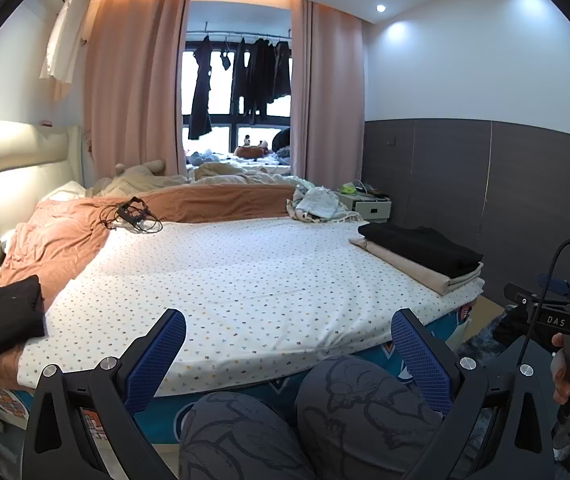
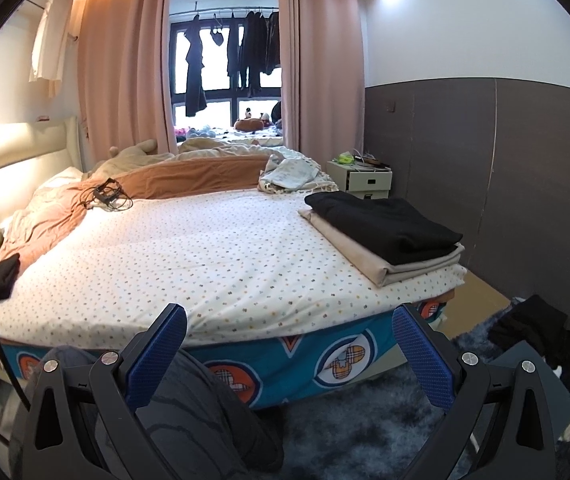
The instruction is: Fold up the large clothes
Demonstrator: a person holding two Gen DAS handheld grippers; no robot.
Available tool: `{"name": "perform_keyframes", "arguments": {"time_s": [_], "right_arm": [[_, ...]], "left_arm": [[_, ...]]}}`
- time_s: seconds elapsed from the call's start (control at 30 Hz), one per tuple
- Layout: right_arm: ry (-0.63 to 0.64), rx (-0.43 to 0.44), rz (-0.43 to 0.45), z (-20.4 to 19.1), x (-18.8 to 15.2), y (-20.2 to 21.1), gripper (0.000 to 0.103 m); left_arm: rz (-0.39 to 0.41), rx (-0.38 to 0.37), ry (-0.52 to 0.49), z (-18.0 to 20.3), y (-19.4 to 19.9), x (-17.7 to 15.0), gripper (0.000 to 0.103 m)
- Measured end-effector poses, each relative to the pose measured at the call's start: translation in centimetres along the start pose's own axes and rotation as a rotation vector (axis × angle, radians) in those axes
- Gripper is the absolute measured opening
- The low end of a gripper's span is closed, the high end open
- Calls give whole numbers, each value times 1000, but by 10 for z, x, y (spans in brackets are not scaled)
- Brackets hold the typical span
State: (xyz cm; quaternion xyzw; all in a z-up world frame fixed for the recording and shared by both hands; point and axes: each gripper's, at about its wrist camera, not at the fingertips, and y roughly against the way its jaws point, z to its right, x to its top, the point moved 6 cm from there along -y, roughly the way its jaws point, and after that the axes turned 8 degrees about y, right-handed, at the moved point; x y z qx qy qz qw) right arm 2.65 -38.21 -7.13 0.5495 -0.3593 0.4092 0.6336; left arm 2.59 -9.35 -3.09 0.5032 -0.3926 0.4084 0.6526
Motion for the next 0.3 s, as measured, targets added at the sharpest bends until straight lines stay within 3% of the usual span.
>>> {"name": "perform_keyframes", "arguments": {"time_s": [0.3], "right_arm": [[-4,-3,1,-1,0,0,103]], "left_arm": [[0,-7,-3,2,-1,1,103]]}}
